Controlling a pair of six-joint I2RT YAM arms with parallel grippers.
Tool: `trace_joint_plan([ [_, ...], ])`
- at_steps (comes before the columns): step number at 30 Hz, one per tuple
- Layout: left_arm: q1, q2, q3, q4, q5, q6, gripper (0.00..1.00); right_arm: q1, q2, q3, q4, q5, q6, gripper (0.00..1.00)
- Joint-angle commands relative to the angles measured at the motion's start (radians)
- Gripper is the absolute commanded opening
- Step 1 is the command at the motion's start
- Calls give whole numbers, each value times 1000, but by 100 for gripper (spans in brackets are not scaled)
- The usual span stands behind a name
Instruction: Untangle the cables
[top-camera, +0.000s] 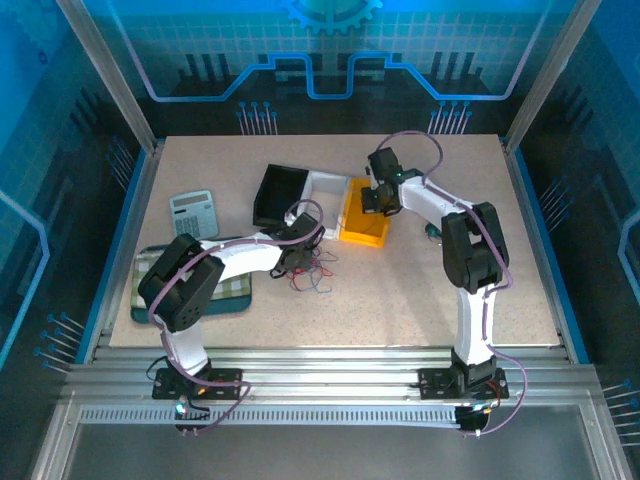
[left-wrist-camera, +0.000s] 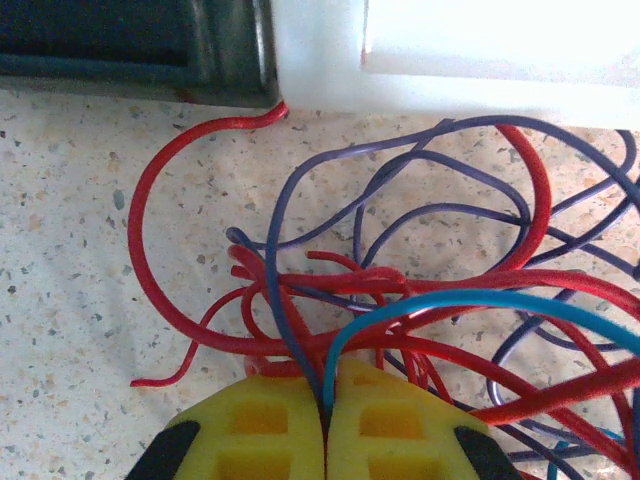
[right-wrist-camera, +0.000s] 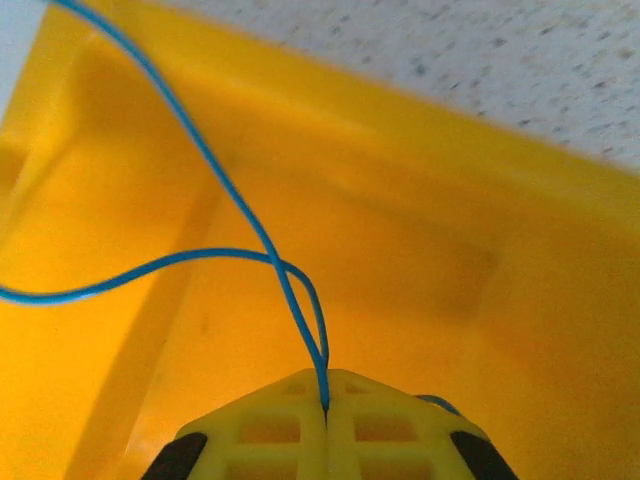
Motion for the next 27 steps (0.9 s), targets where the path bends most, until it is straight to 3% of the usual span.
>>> trace_joint_plan([
  [1,-12,8,6,-53,11,-14,0,-39,47,86,-79,41,-19,0],
  [12,-13,8,19,-61,15,-3,0,-91,114,191,-155,91,-74,0],
  [18,-13,19,33,-63,11,-3,0,-63,52,132,-145,71,-62,0],
  [27,-13,40,52,-58,18,1,0,-11,33,101,-208,140,-38,0],
])
